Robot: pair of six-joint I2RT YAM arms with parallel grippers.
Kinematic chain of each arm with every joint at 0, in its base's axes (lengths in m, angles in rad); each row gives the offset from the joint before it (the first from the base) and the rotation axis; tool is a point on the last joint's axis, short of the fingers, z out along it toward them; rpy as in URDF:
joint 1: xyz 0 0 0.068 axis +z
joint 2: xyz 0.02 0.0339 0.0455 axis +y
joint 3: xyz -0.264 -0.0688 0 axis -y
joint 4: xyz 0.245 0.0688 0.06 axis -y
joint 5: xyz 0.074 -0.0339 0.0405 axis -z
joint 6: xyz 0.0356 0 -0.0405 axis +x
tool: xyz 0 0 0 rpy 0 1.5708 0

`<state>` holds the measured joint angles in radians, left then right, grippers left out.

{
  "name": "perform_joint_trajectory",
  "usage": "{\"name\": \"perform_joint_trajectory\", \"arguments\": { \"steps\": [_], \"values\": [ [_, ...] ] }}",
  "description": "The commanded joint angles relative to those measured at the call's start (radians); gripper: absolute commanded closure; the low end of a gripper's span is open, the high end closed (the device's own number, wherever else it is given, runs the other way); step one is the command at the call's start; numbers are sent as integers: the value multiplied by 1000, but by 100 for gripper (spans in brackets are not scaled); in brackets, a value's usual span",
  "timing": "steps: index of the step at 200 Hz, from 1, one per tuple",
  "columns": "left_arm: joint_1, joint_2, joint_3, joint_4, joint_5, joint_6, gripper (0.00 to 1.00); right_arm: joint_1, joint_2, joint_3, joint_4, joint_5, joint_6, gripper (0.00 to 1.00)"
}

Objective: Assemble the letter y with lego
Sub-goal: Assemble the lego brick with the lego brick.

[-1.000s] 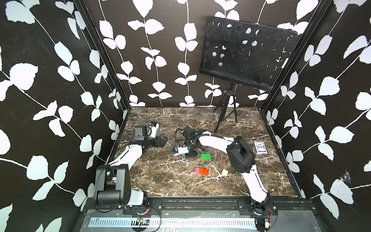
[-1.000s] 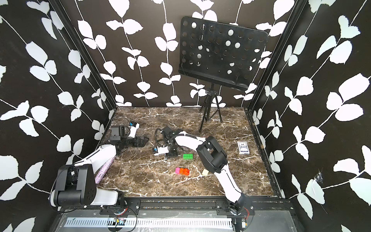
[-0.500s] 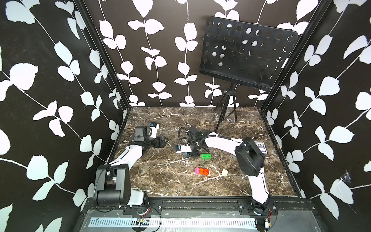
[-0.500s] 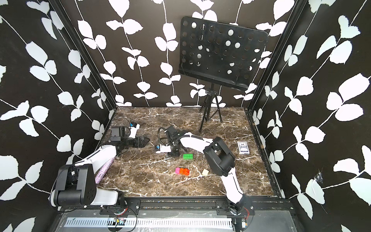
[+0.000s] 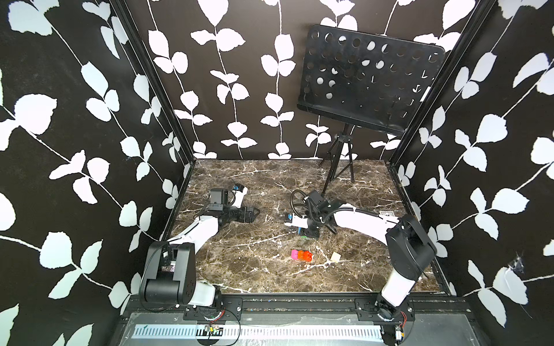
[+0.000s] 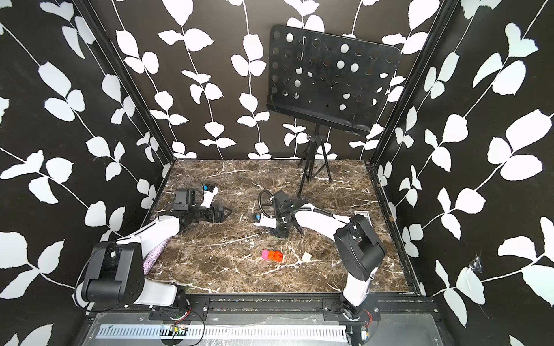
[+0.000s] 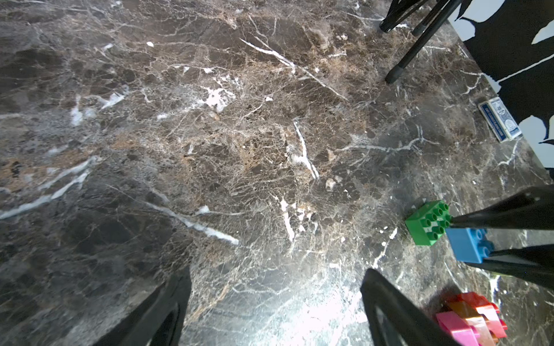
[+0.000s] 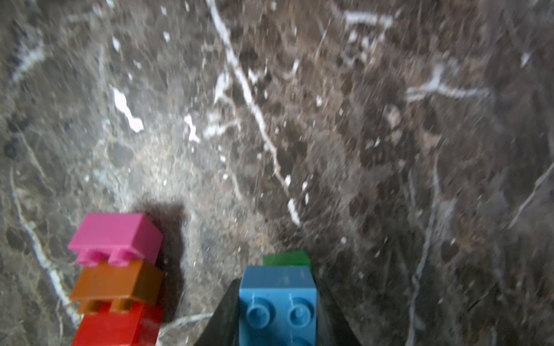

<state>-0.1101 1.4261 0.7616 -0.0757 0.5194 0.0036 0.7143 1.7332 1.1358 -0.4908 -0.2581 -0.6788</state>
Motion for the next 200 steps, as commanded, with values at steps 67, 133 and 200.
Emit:
{"name": "perform_joint_trajectory", "arguments": {
  "steps": [67, 133, 200],
  "values": [
    [-4, -12, -10, 11, -5, 12, 9, -8, 27, 29, 35, 34, 67, 72],
    [-4, -15, -12, 9, -12, 20, 9, -8, 95, 81, 11, 23, 45, 72],
    [-4, -10, -8, 7, -13, 19, 9, -8, 139, 100, -32, -7, 38, 72]
  ]
}}
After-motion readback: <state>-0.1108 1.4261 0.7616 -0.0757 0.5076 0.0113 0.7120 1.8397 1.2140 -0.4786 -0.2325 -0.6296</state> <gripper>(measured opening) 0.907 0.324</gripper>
